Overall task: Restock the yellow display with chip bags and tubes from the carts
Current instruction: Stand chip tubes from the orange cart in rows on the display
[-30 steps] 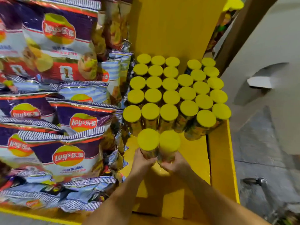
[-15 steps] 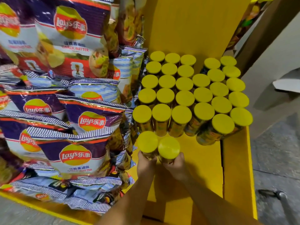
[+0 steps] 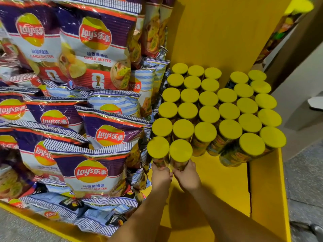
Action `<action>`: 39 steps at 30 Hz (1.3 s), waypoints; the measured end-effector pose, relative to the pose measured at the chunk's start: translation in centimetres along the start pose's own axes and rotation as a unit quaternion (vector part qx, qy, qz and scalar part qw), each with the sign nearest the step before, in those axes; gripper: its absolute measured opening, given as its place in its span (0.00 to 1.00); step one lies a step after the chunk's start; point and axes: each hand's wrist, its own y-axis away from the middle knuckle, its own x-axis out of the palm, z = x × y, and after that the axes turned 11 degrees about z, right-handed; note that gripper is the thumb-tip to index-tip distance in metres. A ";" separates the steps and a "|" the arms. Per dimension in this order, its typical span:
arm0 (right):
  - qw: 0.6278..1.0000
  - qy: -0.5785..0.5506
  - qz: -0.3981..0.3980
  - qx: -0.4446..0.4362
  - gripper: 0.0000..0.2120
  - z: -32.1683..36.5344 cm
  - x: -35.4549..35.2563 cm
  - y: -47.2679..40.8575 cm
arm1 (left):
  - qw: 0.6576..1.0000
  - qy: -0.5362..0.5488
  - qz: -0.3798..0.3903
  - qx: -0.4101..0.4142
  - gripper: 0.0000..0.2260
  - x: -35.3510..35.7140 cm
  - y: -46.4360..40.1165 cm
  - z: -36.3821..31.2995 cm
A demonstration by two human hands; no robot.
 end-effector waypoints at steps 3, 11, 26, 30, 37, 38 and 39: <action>1.000 0.008 -0.004 -0.005 0.35 0.6 -0.5 -0.6 | 1.000 -0.002 0.013 -0.006 0.30 0.1 -0.1 -0.7; 1.000 0.022 -0.001 0.018 0.37 1.1 -0.5 -1.1 | 0.999 0.014 0.031 -0.003 0.32 0.0 -0.5 -2.2; 0.996 -0.013 0.033 0.085 0.23 3.1 -3.4 9.0 | 0.980 -0.108 0.165 -0.036 0.10 -1.7 11.2 -3.7; 0.997 -0.038 -0.020 0.058 0.11 3.6 -4.9 16.6 | 0.950 -0.213 0.219 0.058 0.06 -2.9 16.0 -4.7; 0.984 -0.102 -0.148 0.018 0.05 0.1 -6.6 31.2 | 0.838 -0.414 0.293 0.201 0.07 -0.9 24.4 -3.2; 0.978 -0.111 -0.173 0.020 0.05 -1.2 -6.7 33.3 | 0.815 -0.436 0.312 0.219 0.07 -0.1 26.1 -2.5; 0.975 -0.118 -0.187 0.028 0.05 -2.3 -6.8 35.1 | 0.795 -0.454 0.327 0.235 0.07 0.7 27.5 -1.6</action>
